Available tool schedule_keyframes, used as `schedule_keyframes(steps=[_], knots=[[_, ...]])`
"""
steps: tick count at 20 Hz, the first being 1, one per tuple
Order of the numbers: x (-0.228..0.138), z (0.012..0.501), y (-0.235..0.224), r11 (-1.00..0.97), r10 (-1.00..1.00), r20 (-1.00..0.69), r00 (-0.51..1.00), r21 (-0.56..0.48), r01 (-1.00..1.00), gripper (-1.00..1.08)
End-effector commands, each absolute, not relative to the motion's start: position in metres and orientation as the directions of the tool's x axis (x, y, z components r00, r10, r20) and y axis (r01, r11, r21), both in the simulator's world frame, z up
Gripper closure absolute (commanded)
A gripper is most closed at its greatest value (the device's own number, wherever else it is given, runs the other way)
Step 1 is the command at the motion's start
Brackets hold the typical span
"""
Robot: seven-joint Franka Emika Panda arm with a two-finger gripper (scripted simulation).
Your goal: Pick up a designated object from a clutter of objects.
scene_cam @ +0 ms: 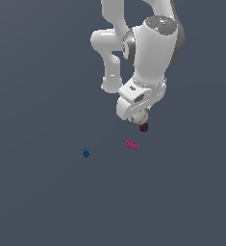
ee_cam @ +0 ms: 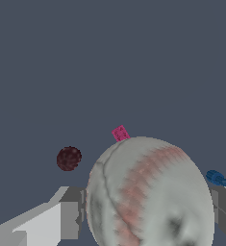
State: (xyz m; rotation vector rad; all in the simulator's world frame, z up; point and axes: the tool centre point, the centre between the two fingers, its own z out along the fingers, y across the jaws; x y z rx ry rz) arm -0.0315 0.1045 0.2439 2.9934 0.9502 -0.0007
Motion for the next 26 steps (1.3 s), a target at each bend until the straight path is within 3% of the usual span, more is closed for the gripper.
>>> schedule_keyframes(steps=[1, 15, 26], knots=[[-0.024, 0.268, 0.115, -0.817, 0.577, 0.0, 0.817, 0.001, 0.577, 1.08], [0.016, 0.374, 0.166, -0.817, 0.577, 0.0, 0.817, 0.001, 0.577, 1.08], [0.033, 0.413, 0.185, -0.817, 0.576, 0.0, 0.817, 0.0, 0.576, 1.08]])
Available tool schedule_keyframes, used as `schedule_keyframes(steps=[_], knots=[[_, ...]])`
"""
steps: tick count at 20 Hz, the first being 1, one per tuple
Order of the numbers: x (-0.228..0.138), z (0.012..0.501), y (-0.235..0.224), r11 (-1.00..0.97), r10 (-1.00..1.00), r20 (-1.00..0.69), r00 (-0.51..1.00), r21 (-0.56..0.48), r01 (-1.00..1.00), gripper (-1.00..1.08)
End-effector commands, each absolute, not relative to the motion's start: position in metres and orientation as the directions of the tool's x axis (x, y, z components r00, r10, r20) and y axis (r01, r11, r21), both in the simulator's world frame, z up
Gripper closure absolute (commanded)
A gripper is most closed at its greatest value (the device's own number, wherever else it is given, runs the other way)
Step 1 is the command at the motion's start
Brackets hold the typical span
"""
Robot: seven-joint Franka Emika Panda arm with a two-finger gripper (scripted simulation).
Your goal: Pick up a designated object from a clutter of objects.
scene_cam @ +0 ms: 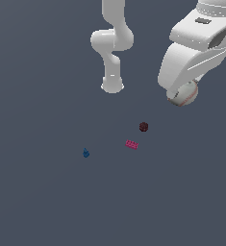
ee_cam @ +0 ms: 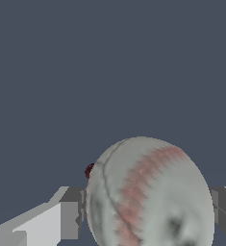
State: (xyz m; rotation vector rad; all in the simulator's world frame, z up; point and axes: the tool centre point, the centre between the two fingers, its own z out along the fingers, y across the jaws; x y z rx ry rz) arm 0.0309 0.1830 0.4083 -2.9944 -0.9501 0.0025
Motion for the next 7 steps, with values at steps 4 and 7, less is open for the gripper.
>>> schedule_keyframes(steps=[4, 7], knots=[[0.0351, 0.4178, 0.1871, -0.817, 0.576, 0.0, 0.817, 0.0, 0.576, 1.08], [0.0357, 0.4188, 0.1876, -0.817, 0.576, 0.0, 0.817, 0.0, 0.576, 1.08]])
